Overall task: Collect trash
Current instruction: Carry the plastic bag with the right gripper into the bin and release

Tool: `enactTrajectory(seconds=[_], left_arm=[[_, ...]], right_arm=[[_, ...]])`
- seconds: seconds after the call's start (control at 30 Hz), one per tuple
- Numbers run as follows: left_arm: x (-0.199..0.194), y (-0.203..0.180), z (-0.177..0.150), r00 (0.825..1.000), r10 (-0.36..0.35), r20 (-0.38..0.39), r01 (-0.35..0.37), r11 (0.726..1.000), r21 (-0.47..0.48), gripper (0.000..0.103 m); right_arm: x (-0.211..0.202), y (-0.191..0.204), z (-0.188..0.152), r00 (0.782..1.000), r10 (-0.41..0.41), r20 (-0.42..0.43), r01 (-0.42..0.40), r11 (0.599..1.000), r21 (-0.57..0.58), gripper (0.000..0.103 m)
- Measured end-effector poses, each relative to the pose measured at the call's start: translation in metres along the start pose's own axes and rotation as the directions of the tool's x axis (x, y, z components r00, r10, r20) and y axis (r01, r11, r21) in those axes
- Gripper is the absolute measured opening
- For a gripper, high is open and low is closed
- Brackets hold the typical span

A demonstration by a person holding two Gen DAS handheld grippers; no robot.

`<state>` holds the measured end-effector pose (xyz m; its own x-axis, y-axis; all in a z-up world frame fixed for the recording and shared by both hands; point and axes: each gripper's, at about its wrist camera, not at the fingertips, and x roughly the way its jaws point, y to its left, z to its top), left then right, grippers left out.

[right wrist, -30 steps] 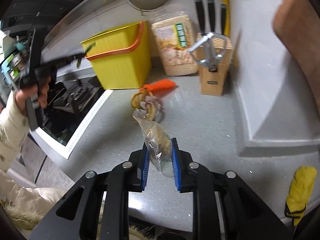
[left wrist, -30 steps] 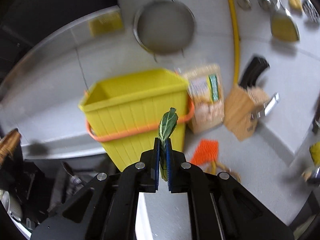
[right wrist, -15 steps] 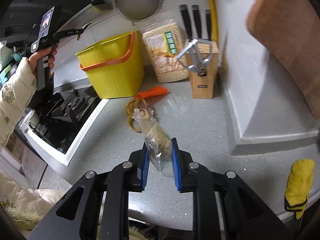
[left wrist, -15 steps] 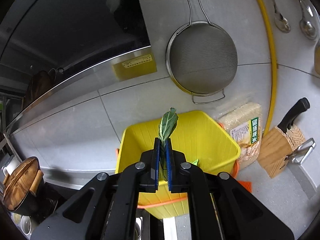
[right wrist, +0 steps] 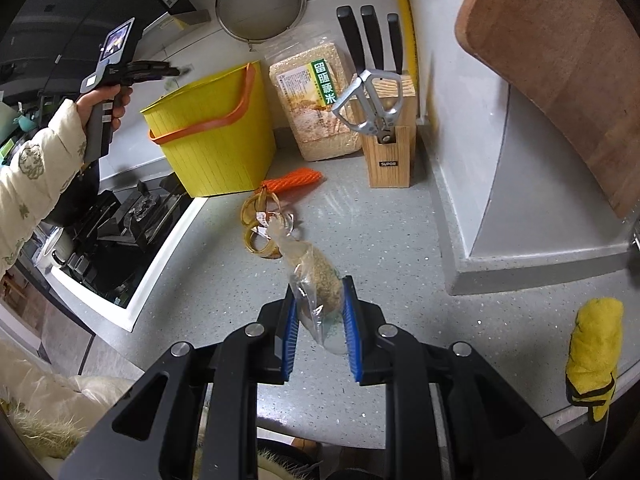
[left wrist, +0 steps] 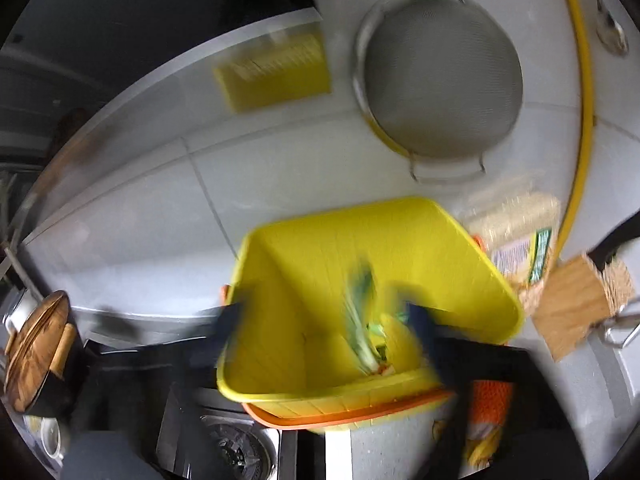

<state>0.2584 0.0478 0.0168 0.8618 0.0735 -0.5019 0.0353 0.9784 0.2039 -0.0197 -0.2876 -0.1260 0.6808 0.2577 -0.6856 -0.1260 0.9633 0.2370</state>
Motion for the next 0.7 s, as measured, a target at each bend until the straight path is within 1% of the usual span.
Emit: enactTrajectory(seconds=[0.03, 0.17, 0.27, 0.37, 0.53, 0.63, 0.7], left_arm=[[-0.007, 0.002, -0.002, 1.0, 0.002, 0.021, -0.001, 1.0, -0.01, 0.099], [-0.027, 0.006, -0.009, 0.999, -0.002, 0.036, 0.002, 1.0, 0.004, 0.099], [-0.043, 0.007, -0.017, 0.999, 0.004, 0.046, -0.006, 1.0, 0.026, 0.099], [-0.058, 0.011, -0.024, 0.998, -0.003, 0.058, 0.002, 1.0, 0.025, 0.099], [-0.075, 0.019, -0.041, 0.999, 0.002, 0.05, -0.002, 1.0, 0.012, 0.099], [-0.087, 0.021, -0.063, 1.0, 0.003, 0.027, -0.003, 1.0, -0.001, 0.099], [-0.096, 0.022, -0.08, 1.0, -0.012, 0.009, 0.012, 1.0, -0.022, 0.099]], right_arm=[[0.001, 0.0, 0.001, 1.0, 0.003, -0.001, -0.003, 1.0, -0.001, 0.019], [0.008, 0.003, 0.004, 1.0, 0.023, -0.007, -0.023, 1.0, -0.011, 0.019], [0.014, 0.009, 0.009, 0.999, 0.048, -0.011, -0.049, 0.998, -0.036, 0.019], [0.021, 0.017, 0.012, 0.997, 0.074, -0.021, -0.075, 0.995, -0.063, 0.019], [0.033, 0.031, 0.016, 0.992, 0.117, -0.041, -0.121, 0.987, -0.102, 0.019], [0.041, 0.038, 0.02, 0.989, 0.136, -0.053, -0.141, 0.983, -0.119, 0.019], [0.045, 0.042, 0.025, 0.987, 0.153, -0.056, -0.159, 0.979, -0.13, 0.019]])
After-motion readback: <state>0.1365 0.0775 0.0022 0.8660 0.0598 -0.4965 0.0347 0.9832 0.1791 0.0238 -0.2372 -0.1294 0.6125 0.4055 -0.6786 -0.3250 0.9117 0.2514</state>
